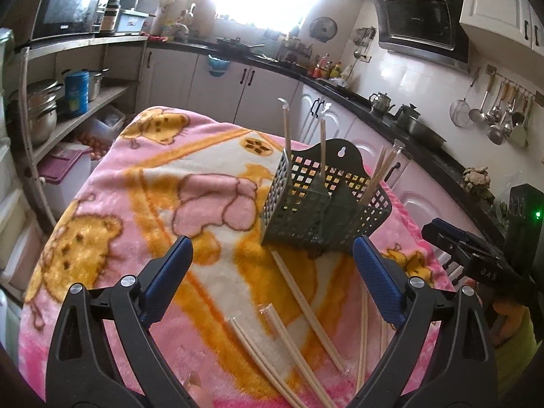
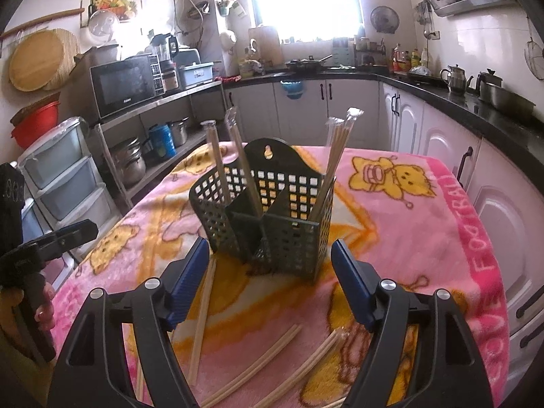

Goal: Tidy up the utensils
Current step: 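Lower both tools toward the loose wrapped chopsticks beside the caddy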

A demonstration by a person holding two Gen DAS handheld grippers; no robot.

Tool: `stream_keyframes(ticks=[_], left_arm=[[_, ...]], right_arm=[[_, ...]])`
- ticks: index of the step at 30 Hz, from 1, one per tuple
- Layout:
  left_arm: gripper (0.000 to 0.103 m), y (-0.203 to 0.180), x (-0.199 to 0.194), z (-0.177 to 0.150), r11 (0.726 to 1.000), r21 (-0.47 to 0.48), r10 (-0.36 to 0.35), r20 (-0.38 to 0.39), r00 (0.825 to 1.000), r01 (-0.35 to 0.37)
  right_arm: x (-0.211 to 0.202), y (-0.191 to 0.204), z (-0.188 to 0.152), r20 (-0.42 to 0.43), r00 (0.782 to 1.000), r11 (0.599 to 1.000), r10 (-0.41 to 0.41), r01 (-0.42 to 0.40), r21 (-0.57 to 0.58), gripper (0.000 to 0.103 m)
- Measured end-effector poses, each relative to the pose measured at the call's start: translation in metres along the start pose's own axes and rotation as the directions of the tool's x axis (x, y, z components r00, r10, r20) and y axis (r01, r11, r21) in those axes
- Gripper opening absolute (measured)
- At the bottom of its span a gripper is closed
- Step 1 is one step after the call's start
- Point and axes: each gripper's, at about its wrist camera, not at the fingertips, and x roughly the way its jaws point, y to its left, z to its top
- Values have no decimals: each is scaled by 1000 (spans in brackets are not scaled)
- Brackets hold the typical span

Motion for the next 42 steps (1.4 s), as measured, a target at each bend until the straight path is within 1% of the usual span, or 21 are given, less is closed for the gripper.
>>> stream_keyframes(ticks=[8, 21, 34, 41, 42], left_arm=[[86, 5, -3, -14, 1000, -13, 7, -14, 1000, -7], [86, 7, 8, -40, 1000, -18, 5, -80, 997, -6], [86, 10, 20, -63, 999, -29, 11, -139, 990, -15], [86, 13, 27, -75, 999, -38, 24, -174, 984, -31], [85, 13, 28, -76, 999, -38, 24, -178, 984, -31]], right_arm=[[-1, 6, -12, -24, 1000, 1000, 6, -6, -12, 72], [2, 5, -34, -72, 997, 1000, 0, -1, -4, 72], [6, -2, -52, -104, 995, 1000, -3, 4, 9, 72], [11, -7, -61, -124, 992, 1000, -2, 5, 18, 72], [12, -8, -63, -127, 992, 1000, -2, 4, 19, 72]])
